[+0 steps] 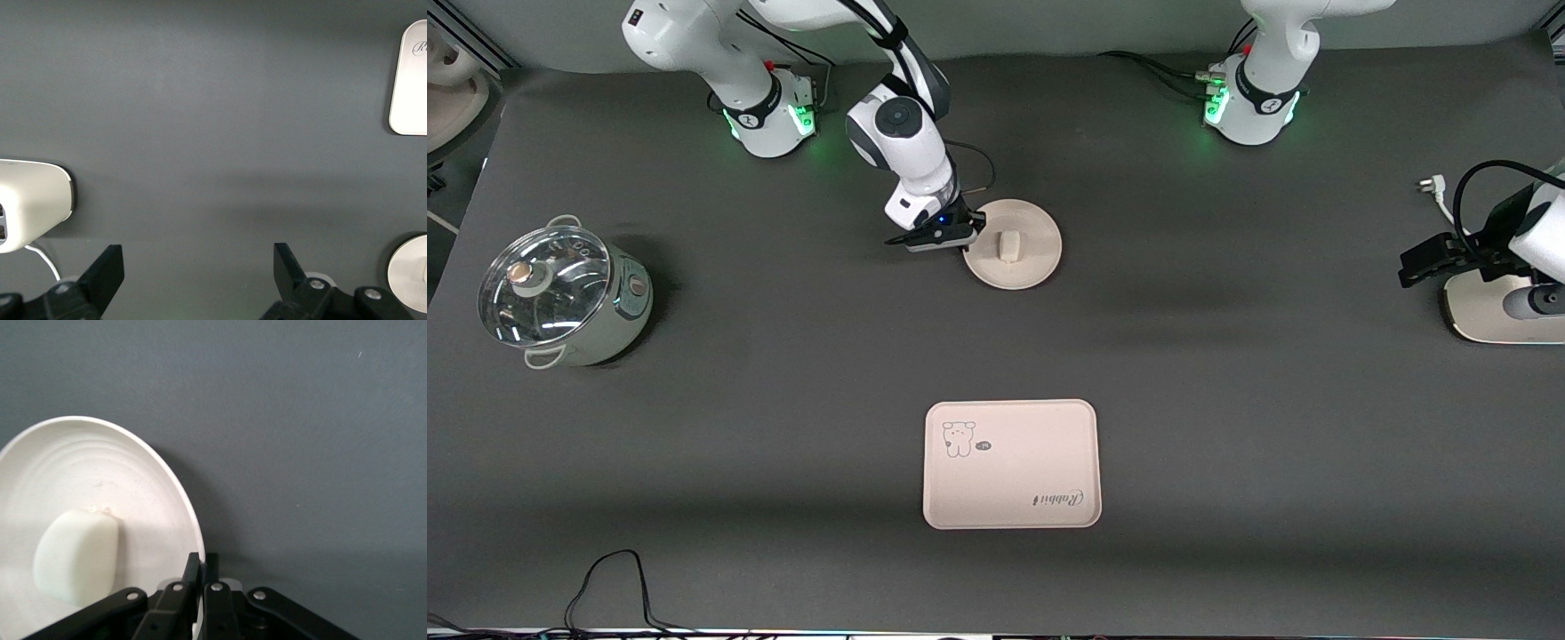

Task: Place bun in plate and plate on tray
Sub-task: 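Close the right gripper on the plate rim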

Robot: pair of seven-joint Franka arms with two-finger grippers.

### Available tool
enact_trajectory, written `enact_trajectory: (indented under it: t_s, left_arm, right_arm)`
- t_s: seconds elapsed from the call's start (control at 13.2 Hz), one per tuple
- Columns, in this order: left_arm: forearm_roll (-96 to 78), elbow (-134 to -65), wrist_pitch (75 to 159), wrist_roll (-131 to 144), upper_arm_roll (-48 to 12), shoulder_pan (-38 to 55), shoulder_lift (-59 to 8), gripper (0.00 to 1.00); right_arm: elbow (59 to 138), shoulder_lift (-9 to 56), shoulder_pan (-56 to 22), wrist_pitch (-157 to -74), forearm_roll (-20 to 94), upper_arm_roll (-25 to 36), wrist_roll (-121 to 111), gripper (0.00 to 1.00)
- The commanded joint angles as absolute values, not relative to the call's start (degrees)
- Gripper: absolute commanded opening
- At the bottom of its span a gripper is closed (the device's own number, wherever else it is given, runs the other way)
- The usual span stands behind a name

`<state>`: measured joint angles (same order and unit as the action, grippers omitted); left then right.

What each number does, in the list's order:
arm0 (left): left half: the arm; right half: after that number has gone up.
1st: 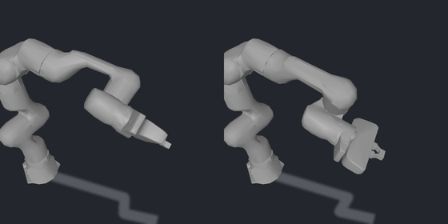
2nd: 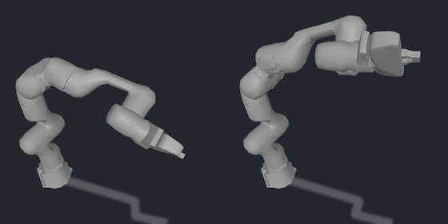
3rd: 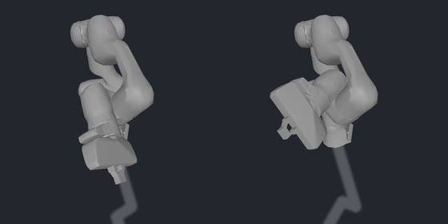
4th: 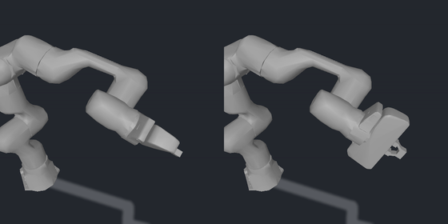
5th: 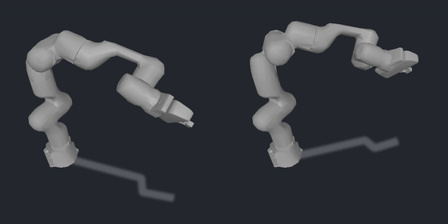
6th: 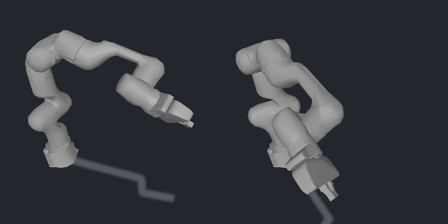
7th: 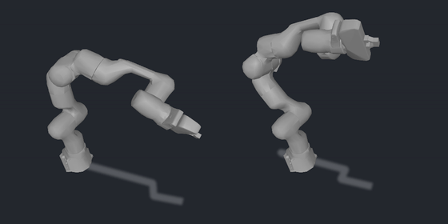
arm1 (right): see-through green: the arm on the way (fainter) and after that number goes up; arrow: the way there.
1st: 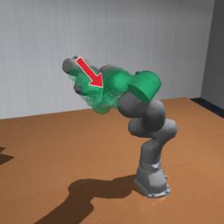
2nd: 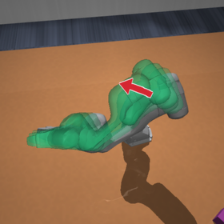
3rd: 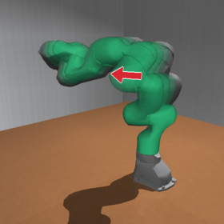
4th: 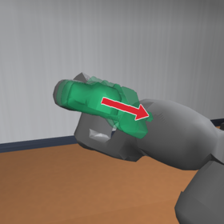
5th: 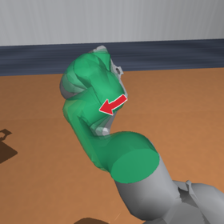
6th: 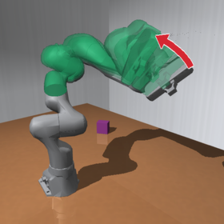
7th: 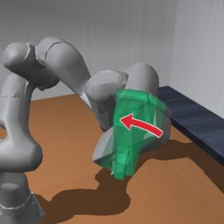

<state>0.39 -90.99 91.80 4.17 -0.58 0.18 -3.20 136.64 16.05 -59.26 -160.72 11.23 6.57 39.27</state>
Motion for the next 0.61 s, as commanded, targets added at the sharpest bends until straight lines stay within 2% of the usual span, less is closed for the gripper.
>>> enact_trajectory:
  t_s: [0.0, 0.23, 0.53]
  left_arm:
    - [1.05, -91.67, 92.2, 3.34, -0.35, 0.7, -2.02, 1.0]
    - [1.05, -91.49, 92.2, 3.34, -0.35, 0.7, -2.02, 1.0]
    - [1.05, -91.49, 92.29, 3.25, -0.35, 0.7, -2.02, 1.0]
  right_arm:
    - [137.37, 4.69, -55.65, -150.58, 12.74, 6.94, 32.18, 0.0]
    - [136.32, -0.17, -55.11, -147.84, 17.64, 7.12, 29.63, 0.0]
    - [134.13, -0.27, -54.76, -147.92, 20.48, 7.21, 27.69, 0.0]
